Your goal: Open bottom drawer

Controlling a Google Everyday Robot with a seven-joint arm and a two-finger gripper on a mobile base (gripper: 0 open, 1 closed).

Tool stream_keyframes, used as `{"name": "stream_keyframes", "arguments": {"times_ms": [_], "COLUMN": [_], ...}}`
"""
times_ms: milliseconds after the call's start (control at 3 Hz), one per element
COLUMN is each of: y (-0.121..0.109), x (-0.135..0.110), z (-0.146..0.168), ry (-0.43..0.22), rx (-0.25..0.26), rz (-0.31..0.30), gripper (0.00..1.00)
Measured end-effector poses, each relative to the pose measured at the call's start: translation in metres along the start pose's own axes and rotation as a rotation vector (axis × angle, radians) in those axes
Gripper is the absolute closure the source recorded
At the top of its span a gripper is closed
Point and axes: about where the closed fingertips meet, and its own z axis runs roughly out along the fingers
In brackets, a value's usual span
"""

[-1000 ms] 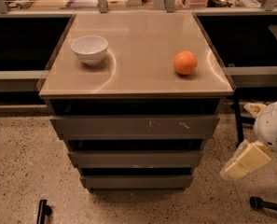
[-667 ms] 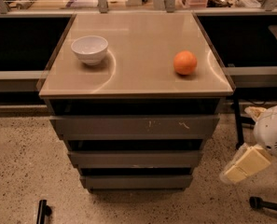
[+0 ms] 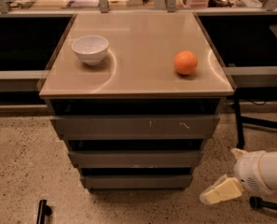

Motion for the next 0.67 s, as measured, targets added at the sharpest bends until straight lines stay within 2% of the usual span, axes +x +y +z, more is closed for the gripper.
{"name": "stream_keyframes", "arguments": {"times_ms": [333,667], "y": [-0.008,-0.007], "x": [0.021,0.028], "z": [0.046,0.057], "ry": [-0.054,-0.054], "rx": [-0.046,-0.069], "rz": [0.073,0.090], "gripper": [0.00,0.00]}}
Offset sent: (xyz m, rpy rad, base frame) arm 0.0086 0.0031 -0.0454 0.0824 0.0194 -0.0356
